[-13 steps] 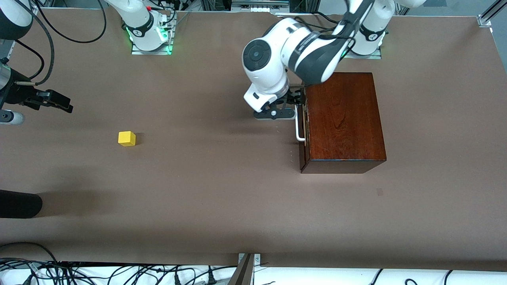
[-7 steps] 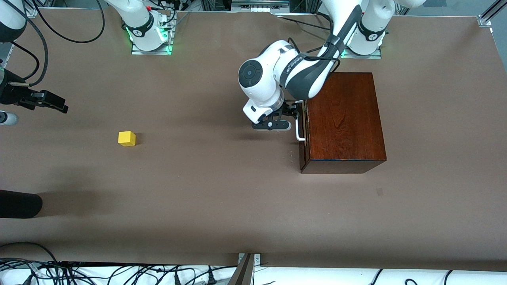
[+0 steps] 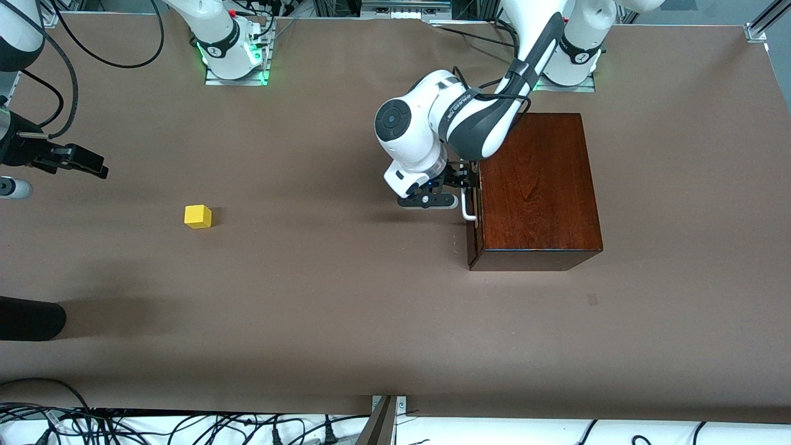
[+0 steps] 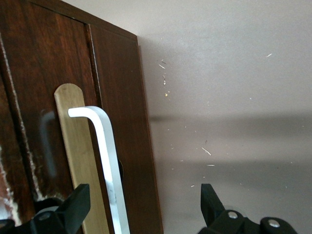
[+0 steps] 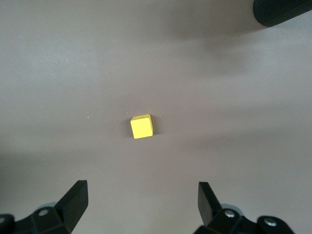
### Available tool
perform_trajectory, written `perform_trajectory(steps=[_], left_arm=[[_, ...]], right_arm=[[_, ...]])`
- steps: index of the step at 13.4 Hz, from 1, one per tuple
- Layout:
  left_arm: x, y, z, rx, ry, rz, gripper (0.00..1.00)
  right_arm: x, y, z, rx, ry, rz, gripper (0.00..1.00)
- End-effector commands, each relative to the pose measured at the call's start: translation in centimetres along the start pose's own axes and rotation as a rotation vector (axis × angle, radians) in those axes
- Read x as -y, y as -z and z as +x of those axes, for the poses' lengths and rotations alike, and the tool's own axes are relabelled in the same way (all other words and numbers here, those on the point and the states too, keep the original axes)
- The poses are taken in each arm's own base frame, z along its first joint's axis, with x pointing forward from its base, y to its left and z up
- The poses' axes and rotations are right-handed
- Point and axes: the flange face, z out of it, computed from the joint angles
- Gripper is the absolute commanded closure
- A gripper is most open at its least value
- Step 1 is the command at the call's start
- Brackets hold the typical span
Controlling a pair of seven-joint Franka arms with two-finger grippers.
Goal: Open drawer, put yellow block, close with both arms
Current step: 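Grasp the drawer handle with the left gripper and pull it open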
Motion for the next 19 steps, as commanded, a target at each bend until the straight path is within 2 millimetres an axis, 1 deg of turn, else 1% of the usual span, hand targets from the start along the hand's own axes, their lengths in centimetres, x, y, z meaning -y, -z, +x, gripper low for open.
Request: perform_trajectory(steps=[1, 3, 5, 7, 8, 10, 11, 12, 14, 15, 16, 17, 19], left_arm=[[0.0, -1.5, 0.3, -0.014, -0.013, 0.012, 0.0], [-0.2, -2.6, 0.2, -0.021, -0.017, 0.002, 0.0], [0.2, -2.6, 0.6, -0.019, -0.01, 0.0, 0.0], [0.0, -2.6, 0.4, -0.012, -0.003, -0.008, 0.0], [-0.3, -2.0, 0.3, -0.02, 0.006, -0.018, 0.0], [-1.0, -1.5, -0.1, 0.005, 0.023, -0.058, 0.0], [-1.2, -0.9, 0.1, 0.002, 0.037, -0.074, 0.0], [-1.9, -0.1, 0.0, -0.009, 0.051, -0.086, 0.0], [-3.2, -0.3, -0.7, -0.008, 0.081, -0.083, 0.0], [-4.6, -0.3, -1.5, -0.012, 0.087, -0.082, 0.0], [-5.6, 0.2, -1.6, -0.024, 0.099, -0.091, 0.0], [-6.1, 0.7, -1.4, -0.027, 0.114, -0.104, 0.0], [-6.8, 0.6, -1.6, -0.016, 0.115, -0.119, 0.0]], right_arm=[[-0.2, 0.1, 0.3, -0.005, 0.013, -0.003, 0.0], [-0.2, 0.1, 0.3, -0.005, 0.014, -0.003, 0.0], [-0.2, 0.1, 0.3, -0.005, 0.014, -0.003, 0.0], [-0.2, 0.1, 0.3, -0.003, 0.014, -0.004, 0.0], [-0.2, 0.1, 0.3, -0.003, 0.014, -0.005, 0.0], [-0.2, 0.1, 0.3, -0.003, 0.014, -0.005, 0.0], [-0.2, 0.1, 0.3, -0.003, 0.014, -0.005, 0.0], [-0.2, 0.1, 0.3, -0.003, 0.014, -0.005, 0.0], [-0.2, 0.1, 0.3, -0.003, 0.014, -0.005, 0.0], [-0.2, 0.1, 0.3, -0.003, 0.014, -0.005, 0.0], [-0.1, -0.1, 0.4, 0.0, 0.014, -0.005, 0.0], [-0.1, -0.2, 0.4, 0.001, 0.014, -0.005, 0.0], [-0.1, -0.2, 0.4, 0.001, 0.014, -0.005, 0.0]])
